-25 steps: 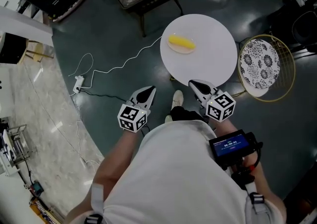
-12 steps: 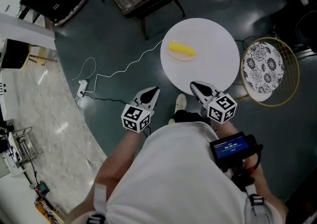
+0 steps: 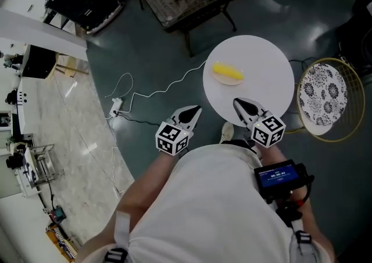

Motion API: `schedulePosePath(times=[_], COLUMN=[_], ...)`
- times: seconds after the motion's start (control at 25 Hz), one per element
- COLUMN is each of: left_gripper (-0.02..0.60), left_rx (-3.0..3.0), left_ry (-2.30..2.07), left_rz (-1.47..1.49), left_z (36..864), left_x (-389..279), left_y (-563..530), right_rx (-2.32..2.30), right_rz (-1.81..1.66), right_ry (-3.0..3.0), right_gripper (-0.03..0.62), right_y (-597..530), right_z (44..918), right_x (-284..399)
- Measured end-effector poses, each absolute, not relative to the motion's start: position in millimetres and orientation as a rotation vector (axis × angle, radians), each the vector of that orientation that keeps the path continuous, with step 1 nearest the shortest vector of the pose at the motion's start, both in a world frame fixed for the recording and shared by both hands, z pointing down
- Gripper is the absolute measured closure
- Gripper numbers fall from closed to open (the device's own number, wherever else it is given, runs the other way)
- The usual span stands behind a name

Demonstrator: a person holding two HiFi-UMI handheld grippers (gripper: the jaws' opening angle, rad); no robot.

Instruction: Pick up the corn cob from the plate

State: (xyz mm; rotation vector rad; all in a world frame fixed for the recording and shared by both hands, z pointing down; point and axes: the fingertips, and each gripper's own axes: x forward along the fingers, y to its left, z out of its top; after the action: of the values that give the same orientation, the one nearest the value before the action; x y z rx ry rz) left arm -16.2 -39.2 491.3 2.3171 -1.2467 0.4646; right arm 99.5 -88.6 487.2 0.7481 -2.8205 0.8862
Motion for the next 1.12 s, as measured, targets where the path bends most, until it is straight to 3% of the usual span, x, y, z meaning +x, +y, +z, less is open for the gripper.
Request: schedulePosePath(times=[0.68, 1.12], left_gripper=[0.574, 0.574], left_rx=[2.338, 2.31], left_ry=[-1.193, -1.13], left_rz=[0.531, 0.463], left_z=[498.0, 518.1], left_x=[-3.7, -31.2], left_y=[-67.8, -80.0], right_rx=[0.782, 0.805], right_rz=[0.893, 0.794], right_ry=[-2.769, -2.559], right_gripper=[0.586, 0.585], right_y=[-110.2, -126.4], right_z=[510.1, 544.1], right_x=[112.5, 95.2])
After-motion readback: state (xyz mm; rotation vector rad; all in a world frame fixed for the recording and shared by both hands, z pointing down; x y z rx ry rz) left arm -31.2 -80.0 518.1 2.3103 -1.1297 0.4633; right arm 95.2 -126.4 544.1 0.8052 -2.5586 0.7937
